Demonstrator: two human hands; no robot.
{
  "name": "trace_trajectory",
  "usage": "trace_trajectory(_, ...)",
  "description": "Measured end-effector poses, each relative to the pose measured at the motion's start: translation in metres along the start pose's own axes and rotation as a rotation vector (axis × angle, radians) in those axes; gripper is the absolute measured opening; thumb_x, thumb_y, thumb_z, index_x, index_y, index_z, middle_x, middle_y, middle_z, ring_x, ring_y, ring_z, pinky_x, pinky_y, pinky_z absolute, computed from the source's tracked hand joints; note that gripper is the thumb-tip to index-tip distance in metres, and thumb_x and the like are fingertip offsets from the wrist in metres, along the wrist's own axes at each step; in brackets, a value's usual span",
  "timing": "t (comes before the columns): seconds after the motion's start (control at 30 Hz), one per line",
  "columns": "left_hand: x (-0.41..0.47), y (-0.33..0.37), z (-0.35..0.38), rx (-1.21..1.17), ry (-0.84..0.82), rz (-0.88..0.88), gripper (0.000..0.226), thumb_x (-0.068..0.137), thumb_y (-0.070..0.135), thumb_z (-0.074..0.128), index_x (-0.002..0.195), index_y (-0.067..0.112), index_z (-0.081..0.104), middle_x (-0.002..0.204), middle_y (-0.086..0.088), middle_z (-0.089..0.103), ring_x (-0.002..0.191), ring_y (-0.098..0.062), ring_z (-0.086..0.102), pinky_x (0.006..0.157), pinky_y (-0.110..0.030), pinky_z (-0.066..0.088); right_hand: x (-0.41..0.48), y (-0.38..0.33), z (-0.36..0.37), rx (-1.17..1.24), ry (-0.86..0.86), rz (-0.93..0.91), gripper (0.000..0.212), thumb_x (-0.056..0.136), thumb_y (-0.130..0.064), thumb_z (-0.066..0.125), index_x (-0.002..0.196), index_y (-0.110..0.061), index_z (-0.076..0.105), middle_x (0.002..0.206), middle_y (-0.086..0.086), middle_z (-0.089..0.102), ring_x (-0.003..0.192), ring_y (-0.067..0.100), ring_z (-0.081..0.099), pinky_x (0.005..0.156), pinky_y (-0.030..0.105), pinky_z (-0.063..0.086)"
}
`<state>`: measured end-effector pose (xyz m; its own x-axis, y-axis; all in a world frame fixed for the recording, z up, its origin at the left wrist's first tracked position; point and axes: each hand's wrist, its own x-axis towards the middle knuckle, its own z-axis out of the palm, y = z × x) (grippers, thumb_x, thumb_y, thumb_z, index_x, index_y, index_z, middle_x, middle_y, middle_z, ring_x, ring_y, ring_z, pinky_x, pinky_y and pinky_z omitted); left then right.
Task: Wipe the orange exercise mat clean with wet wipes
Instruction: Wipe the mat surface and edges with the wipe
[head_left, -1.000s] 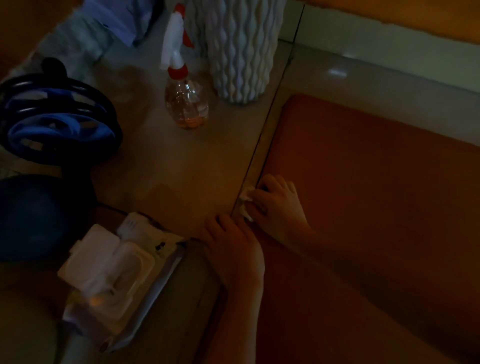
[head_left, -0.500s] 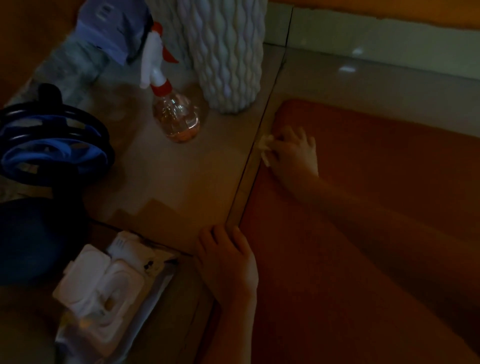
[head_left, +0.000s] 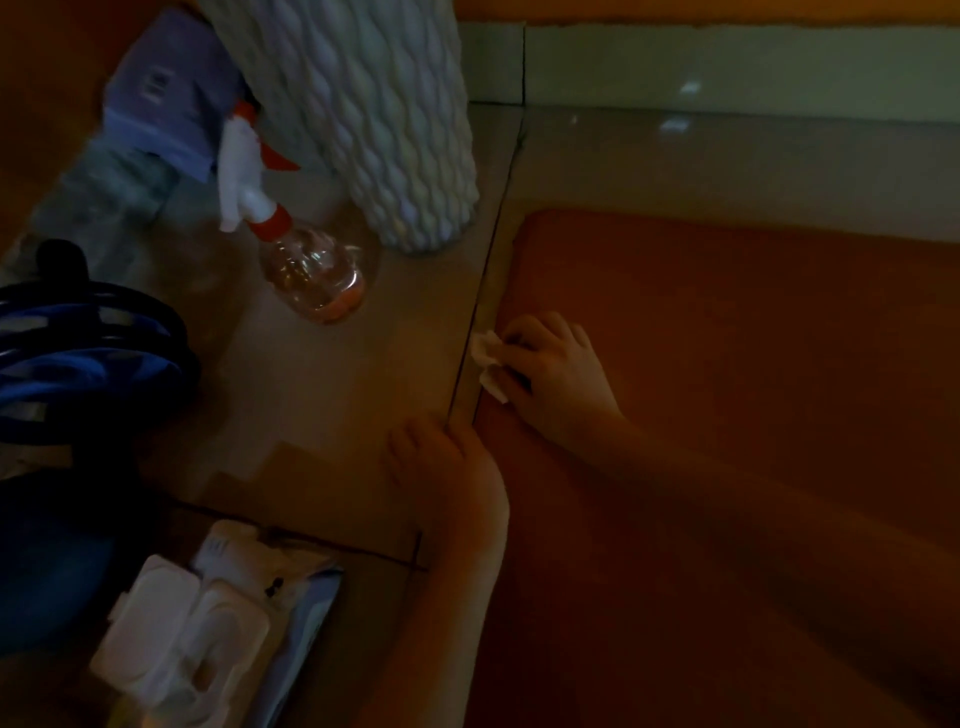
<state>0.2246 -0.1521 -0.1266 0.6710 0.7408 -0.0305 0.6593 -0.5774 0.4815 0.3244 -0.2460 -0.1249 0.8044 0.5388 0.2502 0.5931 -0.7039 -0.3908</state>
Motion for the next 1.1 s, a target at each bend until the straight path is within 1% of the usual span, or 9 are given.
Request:
trace_trajectory(0.07, 0.012, 0.02, 0.01, 0.032, 0.038, -0.004, 0.052, 0.096, 0.034, 0.024, 0.105, -0.003, 0.06, 0.112, -0.021, 0.057, 0.103, -0.039, 0.052, 0.087, -0.048, 0.038, -0.001, 0.0, 0.002, 0.029, 0.031, 0.034, 0.036, 0.087, -0.034, 0.044, 0.1, -0.016, 0.073, 0.1, 0.003, 0.064, 0.095, 0.029, 0.058, 0.079, 0.042, 0.045)
trace_trajectory(0.17, 0.012, 0.023, 0.027, 0.123, 0.112, 0.049, 0.044, 0.091, 0.03, 0.031, 0.093, -0.002, 0.062, 0.1, -0.023, 0.06, 0.088, -0.04, 0.057, 0.076, -0.048, 0.045, 0.001, 0.004, 0.001, 0.066, 0.117, 0.09, 0.037, 0.088, -0.032, 0.044, 0.107, -0.016, 0.072, 0.101, 0.003, 0.066, 0.096, 0.03, 0.059, 0.076, 0.042, 0.045)
trace_trajectory(0.3, 0.011, 0.02, 0.028, 0.145, 0.141, 0.081, 0.039, 0.091, 0.029, 0.035, 0.092, 0.0, 0.061, 0.098, -0.022, 0.06, 0.086, -0.04, 0.057, 0.073, -0.047, 0.045, 0.023, 0.015, 0.001, -0.008, 0.138, 0.077, 0.032, 0.084, -0.035, 0.048, 0.094, -0.019, 0.075, 0.096, 0.005, 0.066, 0.091, 0.033, 0.06, 0.073, 0.043, 0.043)
trace_trajectory(0.5, 0.012, 0.021, 0.027, 0.138, 0.098, 0.09, 0.04, 0.091, 0.029, 0.034, 0.093, 0.0, 0.061, 0.099, -0.022, 0.06, 0.086, -0.04, 0.057, 0.073, -0.047, 0.046, 0.105, 0.056, -0.016, -0.243, -0.024, 0.338, 0.034, 0.095, -0.034, 0.051, 0.123, -0.018, 0.062, 0.135, 0.007, 0.046, 0.128, 0.03, 0.036, 0.102, 0.042, 0.03)
trace_trajectory(0.57, 0.011, 0.023, 0.025, 0.14, 0.073, 0.086, 0.039, 0.091, 0.029, 0.034, 0.093, 0.0, 0.061, 0.099, -0.021, 0.06, 0.086, -0.039, 0.057, 0.073, -0.047, 0.046, 0.111, 0.048, -0.015, -0.21, -0.06, 0.344, 0.032, 0.096, -0.031, 0.05, 0.121, -0.016, 0.063, 0.136, 0.007, 0.045, 0.129, 0.029, 0.036, 0.104, 0.041, 0.029)
trace_trajectory(0.7, 0.013, 0.022, 0.027, 0.142, 0.071, 0.087, 0.034, 0.09, 0.027, 0.04, 0.091, 0.001, 0.061, 0.098, -0.02, 0.06, 0.086, -0.038, 0.057, 0.072, -0.047, 0.046, 0.092, 0.038, -0.016, -0.216, -0.208, 0.057, 0.032, 0.097, -0.032, 0.047, 0.117, -0.016, 0.065, 0.13, 0.005, 0.05, 0.128, 0.027, 0.036, 0.102, 0.037, 0.028)
trace_trajectory(0.87, 0.014, 0.021, 0.029, 0.13, 0.094, 0.098, 0.034, 0.09, 0.027, 0.04, 0.091, 0.001, 0.061, 0.098, -0.02, 0.06, 0.087, -0.038, 0.057, 0.073, -0.045, 0.045, 0.134, 0.071, -0.025, -0.327, -0.149, 0.279, 0.032, 0.098, -0.032, 0.046, 0.119, -0.014, 0.063, 0.131, 0.007, 0.048, 0.125, 0.028, 0.039, 0.102, 0.041, 0.032)
trace_trajectory(0.97, 0.013, 0.022, 0.029, 0.143, 0.057, 0.084, 0.037, 0.091, 0.029, 0.038, 0.093, 0.0, 0.061, 0.099, -0.02, 0.06, 0.088, -0.038, 0.056, 0.074, -0.046, 0.044, 0.137, 0.08, -0.025, -0.222, -0.056, 0.453, 0.028, 0.097, -0.028, 0.048, 0.115, -0.015, 0.064, 0.128, 0.007, 0.05, 0.124, 0.027, 0.042, 0.102, 0.04, 0.033)
trace_trajectory(1.1, 0.013, 0.021, 0.03, 0.161, 0.049, 0.092, 0.034, 0.093, 0.028, 0.04, 0.095, 0.002, 0.061, 0.1, -0.017, 0.061, 0.091, -0.037, 0.056, 0.075, -0.045, 0.044, 0.117, 0.092, -0.03, -0.209, -0.04, 0.409, 0.03, 0.1, -0.029, 0.042, 0.114, -0.013, 0.063, 0.126, 0.008, 0.052, 0.12, 0.028, 0.044, 0.1, 0.041, 0.032)
